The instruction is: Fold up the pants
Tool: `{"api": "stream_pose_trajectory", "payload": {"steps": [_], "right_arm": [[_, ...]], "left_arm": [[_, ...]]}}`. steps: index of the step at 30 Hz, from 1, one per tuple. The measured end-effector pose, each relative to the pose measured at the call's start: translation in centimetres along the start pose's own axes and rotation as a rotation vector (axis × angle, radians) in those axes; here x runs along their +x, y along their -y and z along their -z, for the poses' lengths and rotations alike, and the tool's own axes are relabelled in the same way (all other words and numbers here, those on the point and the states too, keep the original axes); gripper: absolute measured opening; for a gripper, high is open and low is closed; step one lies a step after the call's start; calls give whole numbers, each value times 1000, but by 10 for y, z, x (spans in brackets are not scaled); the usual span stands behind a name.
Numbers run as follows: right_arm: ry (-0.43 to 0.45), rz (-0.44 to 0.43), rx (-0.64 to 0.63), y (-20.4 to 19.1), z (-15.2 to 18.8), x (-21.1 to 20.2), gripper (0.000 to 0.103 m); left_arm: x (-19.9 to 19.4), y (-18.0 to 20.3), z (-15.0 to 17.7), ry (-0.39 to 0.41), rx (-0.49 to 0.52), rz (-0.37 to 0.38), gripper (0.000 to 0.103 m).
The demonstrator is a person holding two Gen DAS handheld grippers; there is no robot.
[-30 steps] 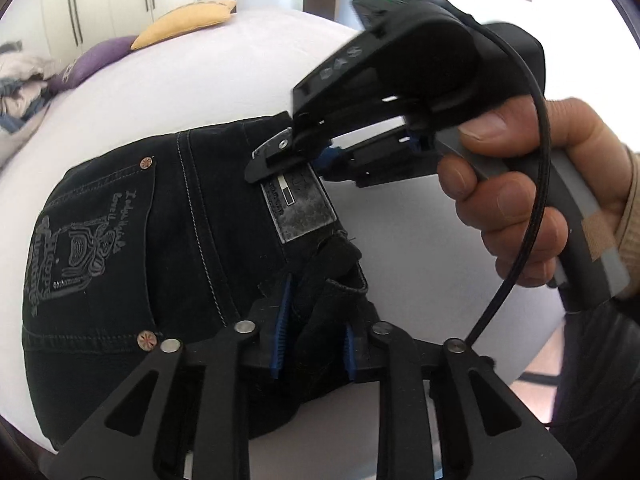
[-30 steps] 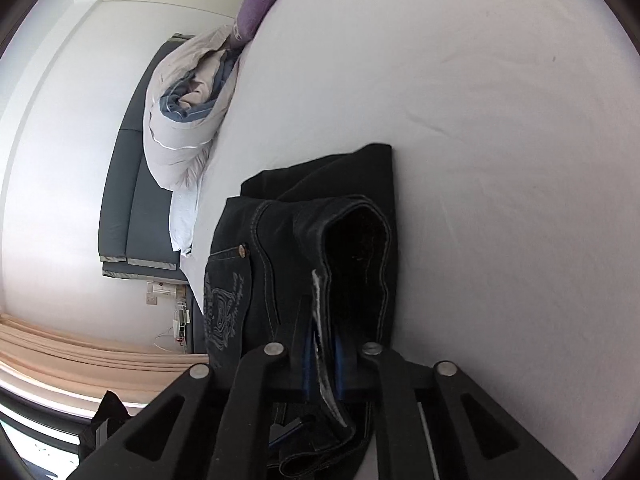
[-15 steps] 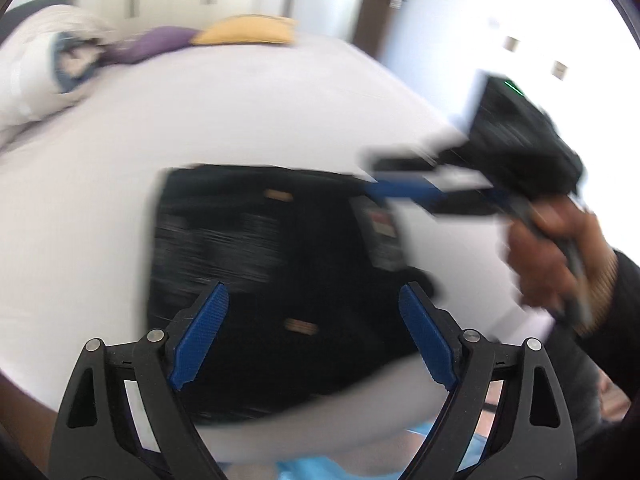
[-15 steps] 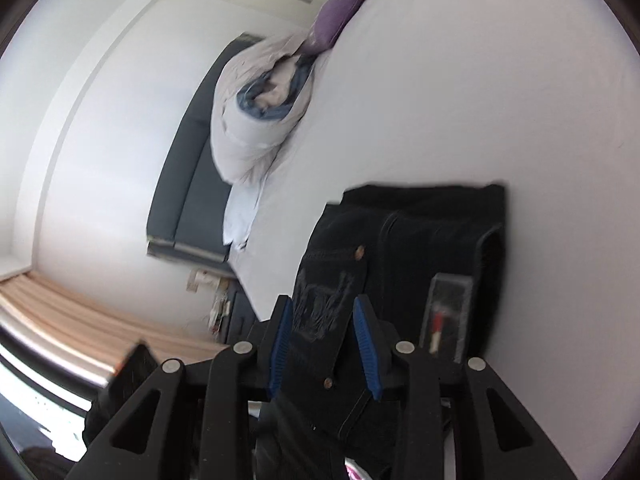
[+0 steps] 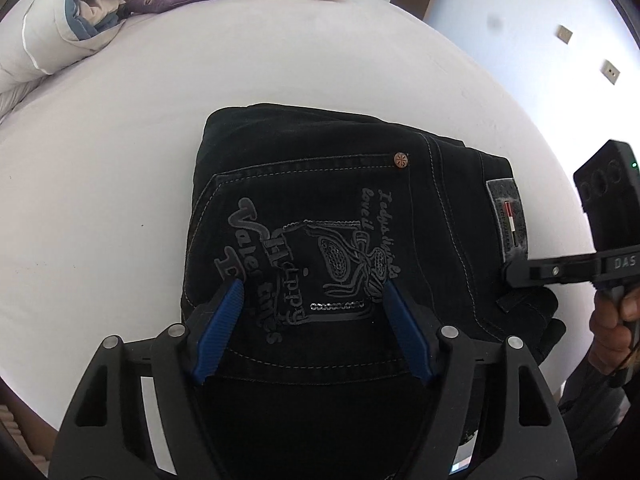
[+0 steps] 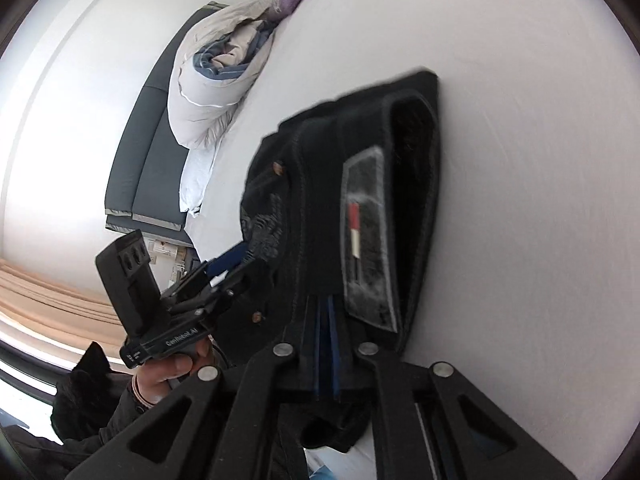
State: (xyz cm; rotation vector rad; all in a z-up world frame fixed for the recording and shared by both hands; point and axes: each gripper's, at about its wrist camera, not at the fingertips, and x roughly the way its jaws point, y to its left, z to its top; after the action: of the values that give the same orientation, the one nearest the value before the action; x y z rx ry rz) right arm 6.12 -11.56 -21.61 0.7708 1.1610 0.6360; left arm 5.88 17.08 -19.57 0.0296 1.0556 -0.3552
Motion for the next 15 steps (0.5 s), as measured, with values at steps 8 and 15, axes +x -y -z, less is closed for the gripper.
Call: {"api": "stream_pose_trajectory", "payload": {"steps": [8,15], "right_arm": [[-67,137,-120,-9,7,26,0],[0,86,-148,-20,27,-14,25]], "left_arm": [[-1,12,12,7,9,-5,71],[-23,8,13,53,7,-18,71]]}}
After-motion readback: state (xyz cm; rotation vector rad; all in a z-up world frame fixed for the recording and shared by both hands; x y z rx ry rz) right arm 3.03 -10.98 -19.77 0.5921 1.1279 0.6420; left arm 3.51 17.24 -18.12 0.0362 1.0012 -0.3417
